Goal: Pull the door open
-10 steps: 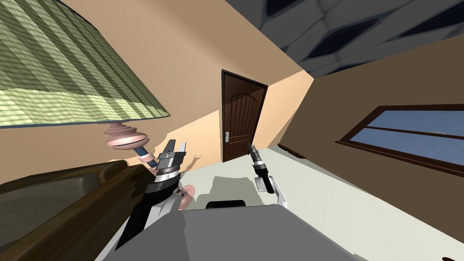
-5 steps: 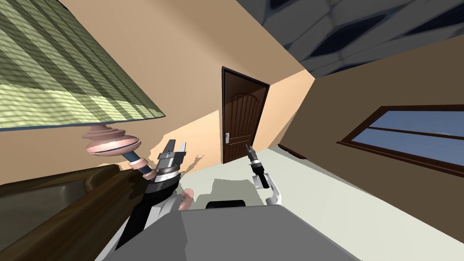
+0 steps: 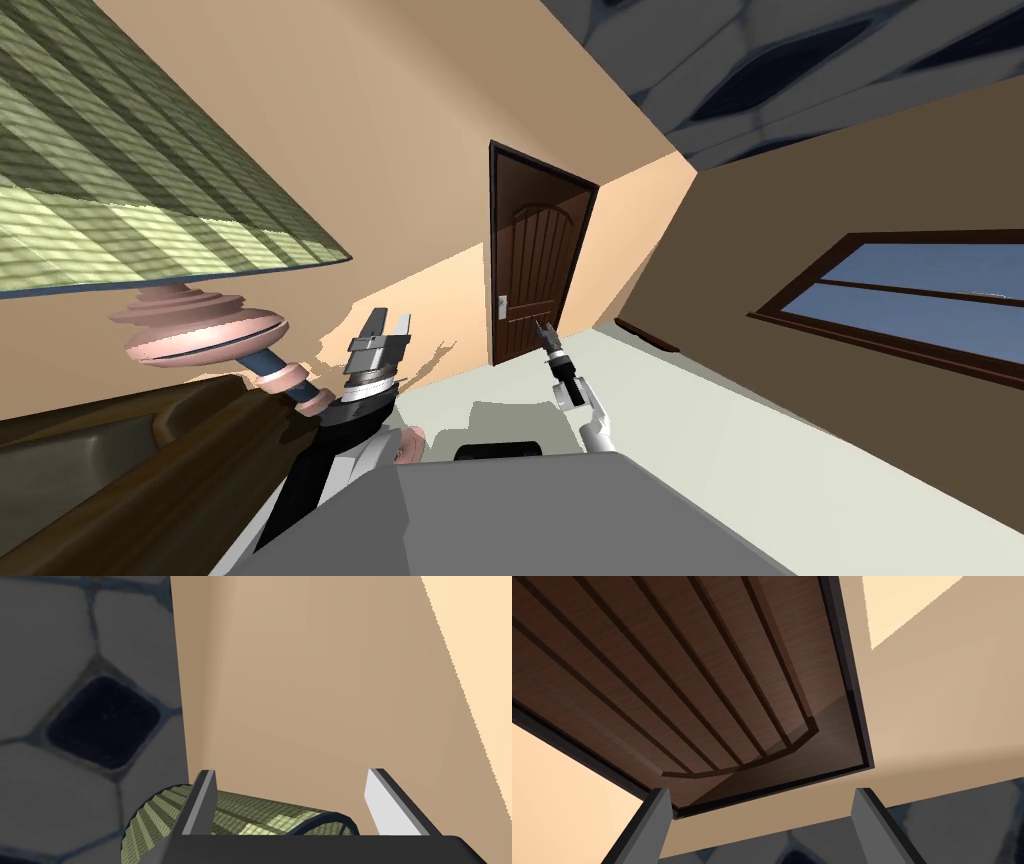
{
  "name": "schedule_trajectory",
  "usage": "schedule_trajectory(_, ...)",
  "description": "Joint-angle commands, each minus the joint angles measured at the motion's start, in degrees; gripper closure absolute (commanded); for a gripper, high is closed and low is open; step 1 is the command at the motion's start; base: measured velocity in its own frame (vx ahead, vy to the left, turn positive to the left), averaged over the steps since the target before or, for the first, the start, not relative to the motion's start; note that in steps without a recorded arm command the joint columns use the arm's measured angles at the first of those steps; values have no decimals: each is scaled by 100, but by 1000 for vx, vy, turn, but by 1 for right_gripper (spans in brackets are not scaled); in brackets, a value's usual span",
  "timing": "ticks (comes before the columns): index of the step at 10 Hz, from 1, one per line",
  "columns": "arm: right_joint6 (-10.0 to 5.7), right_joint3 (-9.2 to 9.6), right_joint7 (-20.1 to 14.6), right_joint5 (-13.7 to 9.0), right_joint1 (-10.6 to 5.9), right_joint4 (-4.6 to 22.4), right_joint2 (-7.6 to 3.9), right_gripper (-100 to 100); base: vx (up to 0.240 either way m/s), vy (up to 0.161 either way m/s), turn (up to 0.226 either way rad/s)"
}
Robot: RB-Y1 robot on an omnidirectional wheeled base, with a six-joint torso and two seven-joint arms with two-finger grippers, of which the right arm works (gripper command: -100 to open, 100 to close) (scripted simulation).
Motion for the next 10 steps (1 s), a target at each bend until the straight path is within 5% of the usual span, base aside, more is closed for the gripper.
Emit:
schedule_trajectory(1, -2, -2, 156, 107, -131, 269, 4, -100, 100, 63, -17)
schedule_trajectory(10, 119, 14, 918, 676, -906, 1591, 95, -100, 99, 35, -19)
